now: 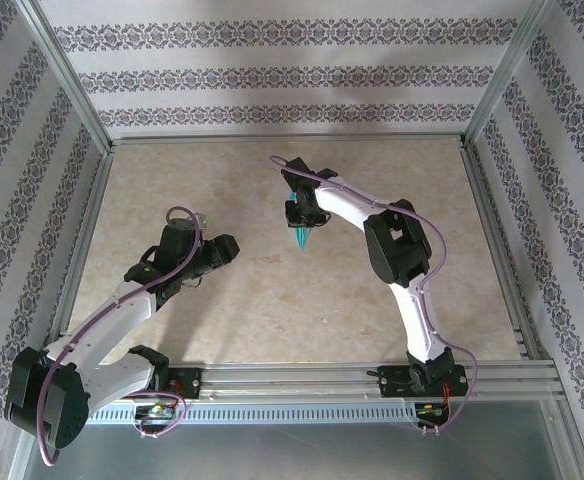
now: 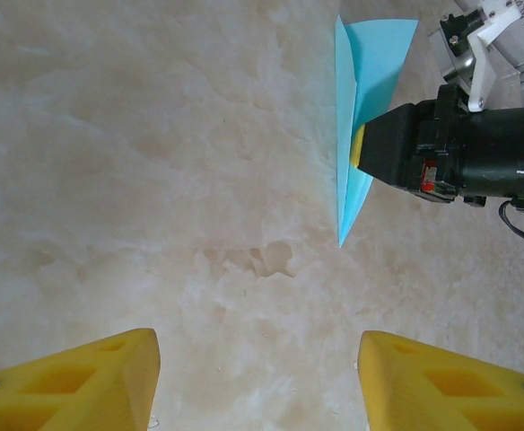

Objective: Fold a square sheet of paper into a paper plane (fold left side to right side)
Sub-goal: Place the paper plane at the center of the table.

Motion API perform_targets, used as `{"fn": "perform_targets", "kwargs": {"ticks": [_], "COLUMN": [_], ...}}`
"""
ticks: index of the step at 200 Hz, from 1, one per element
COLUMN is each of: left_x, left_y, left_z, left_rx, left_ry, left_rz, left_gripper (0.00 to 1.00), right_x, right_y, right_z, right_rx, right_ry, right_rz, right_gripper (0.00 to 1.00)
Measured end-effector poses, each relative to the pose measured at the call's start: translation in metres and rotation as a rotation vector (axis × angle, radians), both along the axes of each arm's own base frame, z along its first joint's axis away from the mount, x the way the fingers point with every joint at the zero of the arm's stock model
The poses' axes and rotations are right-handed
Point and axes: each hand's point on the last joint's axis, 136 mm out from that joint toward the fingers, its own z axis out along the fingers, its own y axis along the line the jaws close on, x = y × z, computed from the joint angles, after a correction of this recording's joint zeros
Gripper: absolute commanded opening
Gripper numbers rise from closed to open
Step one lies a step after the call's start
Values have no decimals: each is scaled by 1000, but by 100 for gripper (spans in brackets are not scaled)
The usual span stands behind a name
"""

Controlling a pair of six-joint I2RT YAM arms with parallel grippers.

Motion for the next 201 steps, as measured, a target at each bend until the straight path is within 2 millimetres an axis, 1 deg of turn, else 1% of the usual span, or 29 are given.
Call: {"fn": "perform_targets", "kwargs": {"ticks": [46, 108, 133, 168, 201], "left_x": [-1, -2, -2, -5, -5], "left_y": [0, 0, 1, 4, 11], "left_z": [-2, -3, -4, -8, -9], "left_rx": [0, 1, 4, 20, 33], "left_ry": [6, 8, 11, 27, 33], "left_rz": [-2, -2, -1, 0, 13], "left_gripper": [60, 61, 61, 61, 62], "right_x": [-1, 2, 3, 6, 5], "right_y": [-1, 1, 1, -7, -15], "right_z": [-10, -10, -10, -9, -8], "right_rx": [-9, -6, -16, -61, -101], "right_ry": [18, 15, 11, 4, 11], "right_rz": [-3, -6, -1, 8, 9], "right_gripper": [22, 34, 36, 36, 40]}}
